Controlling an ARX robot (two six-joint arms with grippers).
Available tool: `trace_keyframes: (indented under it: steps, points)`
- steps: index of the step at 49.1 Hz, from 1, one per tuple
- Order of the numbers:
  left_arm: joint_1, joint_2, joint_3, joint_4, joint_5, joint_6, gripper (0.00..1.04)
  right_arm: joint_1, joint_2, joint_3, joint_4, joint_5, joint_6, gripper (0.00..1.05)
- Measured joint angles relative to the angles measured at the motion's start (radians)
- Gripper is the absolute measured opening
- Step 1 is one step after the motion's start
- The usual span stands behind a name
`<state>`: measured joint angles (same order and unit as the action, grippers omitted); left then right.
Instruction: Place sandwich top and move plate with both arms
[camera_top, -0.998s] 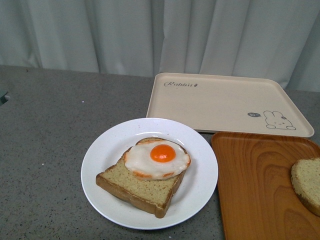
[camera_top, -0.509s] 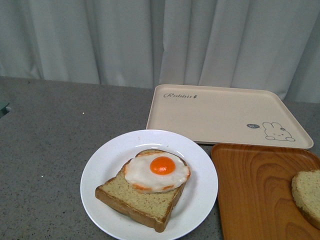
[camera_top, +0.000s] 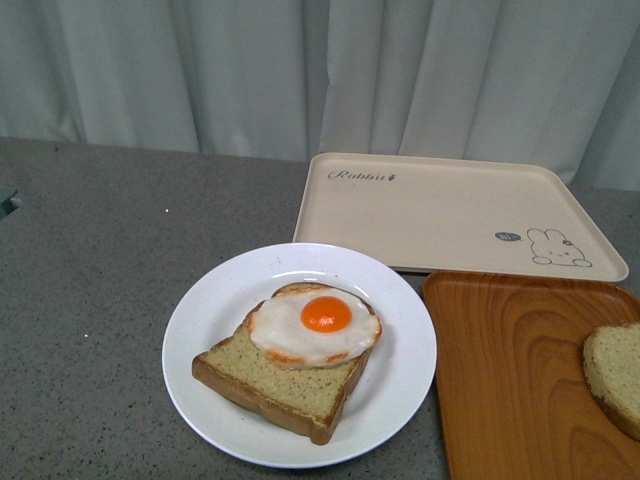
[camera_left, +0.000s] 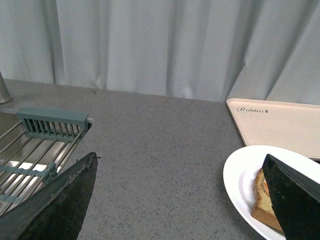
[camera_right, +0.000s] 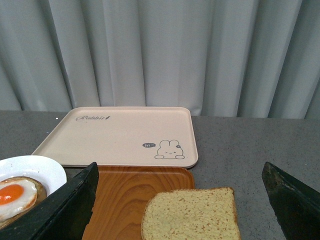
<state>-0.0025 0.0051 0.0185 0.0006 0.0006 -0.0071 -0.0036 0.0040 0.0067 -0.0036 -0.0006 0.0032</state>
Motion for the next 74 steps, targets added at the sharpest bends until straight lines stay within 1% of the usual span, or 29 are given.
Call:
trace_keyframes:
  steps: [74]
  points:
    - [0.0,0.0,0.0,0.0,0.0,0.0,0.98,0.0,0.001,0.0,-0.001,0.0,0.001,0.96]
